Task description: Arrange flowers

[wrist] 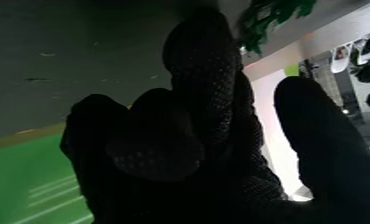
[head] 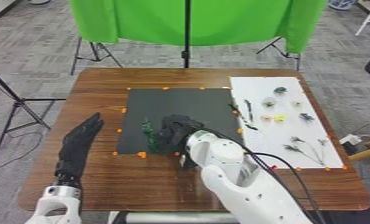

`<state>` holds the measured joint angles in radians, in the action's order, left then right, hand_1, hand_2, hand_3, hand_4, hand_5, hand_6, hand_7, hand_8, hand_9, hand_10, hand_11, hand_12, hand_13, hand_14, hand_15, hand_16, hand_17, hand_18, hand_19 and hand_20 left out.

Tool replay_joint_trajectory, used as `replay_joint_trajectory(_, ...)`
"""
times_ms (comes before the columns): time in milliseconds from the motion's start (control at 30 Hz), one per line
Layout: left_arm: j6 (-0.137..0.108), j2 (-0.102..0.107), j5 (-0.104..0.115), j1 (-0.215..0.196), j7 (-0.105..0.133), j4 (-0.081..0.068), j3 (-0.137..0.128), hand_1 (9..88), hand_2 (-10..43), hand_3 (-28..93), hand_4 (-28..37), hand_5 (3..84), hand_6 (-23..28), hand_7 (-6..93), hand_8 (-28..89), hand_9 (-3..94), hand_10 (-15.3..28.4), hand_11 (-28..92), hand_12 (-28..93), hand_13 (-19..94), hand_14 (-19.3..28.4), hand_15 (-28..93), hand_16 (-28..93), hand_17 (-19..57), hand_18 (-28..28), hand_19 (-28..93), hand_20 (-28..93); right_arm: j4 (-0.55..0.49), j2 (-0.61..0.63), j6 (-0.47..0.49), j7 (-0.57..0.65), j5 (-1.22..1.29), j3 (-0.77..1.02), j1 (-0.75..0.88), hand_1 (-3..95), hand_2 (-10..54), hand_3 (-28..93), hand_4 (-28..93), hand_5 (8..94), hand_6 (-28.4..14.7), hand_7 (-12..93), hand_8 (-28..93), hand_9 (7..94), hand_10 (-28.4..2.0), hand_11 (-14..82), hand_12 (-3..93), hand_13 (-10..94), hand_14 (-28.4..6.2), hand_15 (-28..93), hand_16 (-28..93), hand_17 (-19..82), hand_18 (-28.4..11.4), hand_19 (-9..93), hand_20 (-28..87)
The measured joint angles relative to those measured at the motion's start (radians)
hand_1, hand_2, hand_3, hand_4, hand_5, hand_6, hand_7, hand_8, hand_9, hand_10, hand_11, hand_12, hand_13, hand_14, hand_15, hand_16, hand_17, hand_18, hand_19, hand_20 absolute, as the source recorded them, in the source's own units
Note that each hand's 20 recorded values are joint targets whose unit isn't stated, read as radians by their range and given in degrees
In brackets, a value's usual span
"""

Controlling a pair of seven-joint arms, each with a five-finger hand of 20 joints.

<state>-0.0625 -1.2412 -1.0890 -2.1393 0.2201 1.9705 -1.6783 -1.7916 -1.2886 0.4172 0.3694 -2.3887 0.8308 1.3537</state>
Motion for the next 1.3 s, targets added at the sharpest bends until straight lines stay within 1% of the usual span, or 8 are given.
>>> replay_joint_trajectory(233, 0.002, -0.002, 0.000, -0.002, -0.007, 0.000, -0.001, 18.8, -6.5, 69, -23.0, 42.8, 1.8, 5.3, -6, 40.8, 11.0, 7, 13, 27, 11.5, 7, -1, 1.2, 8.6, 0, 14, -0.034, 0.000, 0.068, 0.025, 0.076, -0.008, 0.001, 15.5, 19.6, 68, 17, 78.0, -5.0, 13, -7, 91.0, -13.4, 41.8, 27.5, 91, -6.3, 65, 33, 70, -12.8, 93, 61)
replay_joint_trajectory(600, 0.007, -0.007, 0.000, 0.000, -0.008, 0.000, 0.002, 18.9, -6.5, 69, -22.7, 42.9, 1.8, 5.2, -6, 40.7, 11.0, 7, 13, 27, 11.5, 7, 0, 1.2, 8.6, 1, 14, -0.021, -0.036, 0.078, 0.017, 0.106, -0.027, 0.001, 17.4, 18.2, 69, 17, 75.7, -4.6, 13, -8, 90.5, -13.5, 41.9, 27.5, 91, -6.4, 65, 33, 69, -13.3, 93, 62)
replay_joint_trajectory(1000, 0.010, -0.013, 0.001, 0.004, -0.008, -0.001, 0.007, 18.9, -6.5, 69, -22.7, 42.9, 1.8, 5.2, -6, 40.9, 11.0, 7, 13, 27, 11.6, 7, 0, 1.2, 8.6, 1, 14, -0.007, -0.061, 0.082, 0.042, 0.215, -0.037, -0.002, 17.1, 17.5, 69, 16, 74.8, -4.3, 13, -7, 90.7, -13.5, 42.3, 27.4, 90, -6.6, 66, 33, 69, -13.6, 93, 62)
replay_joint_trajectory(1200, 0.013, -0.015, 0.001, 0.006, -0.010, -0.001, 0.008, 19.1, -6.4, 68, -22.7, 43.0, 1.9, 5.3, -6, 41.2, 10.9, 7, 13, 27, 11.6, 7, 0, 1.2, 8.6, 1, 14, -0.022, -0.051, 0.077, 0.053, 0.251, -0.032, 0.004, 19.3, 13.3, 69, 16, 76.7, -4.4, 17, -6, 90.3, -13.4, 42.8, 27.6, 90, -6.5, 66, 33, 69, -13.6, 93, 62)
replay_joint_trajectory(1300, 0.013, -0.016, 0.001, 0.009, -0.009, -0.001, 0.008, 19.1, -6.4, 68, -22.7, 43.2, 1.9, 5.4, -6, 41.6, 10.9, 7, 13, 28, 11.6, 7, 0, 1.3, 8.7, 1, 14, -0.060, -0.024, 0.076, 0.067, 0.323, -0.006, 0.020, 21.0, 12.4, 68, 11, 77.1, -4.2, 18, -5, 88.8, -13.7, 41.3, 27.7, 89, -6.6, 65, 33, 67, -13.6, 93, 61)
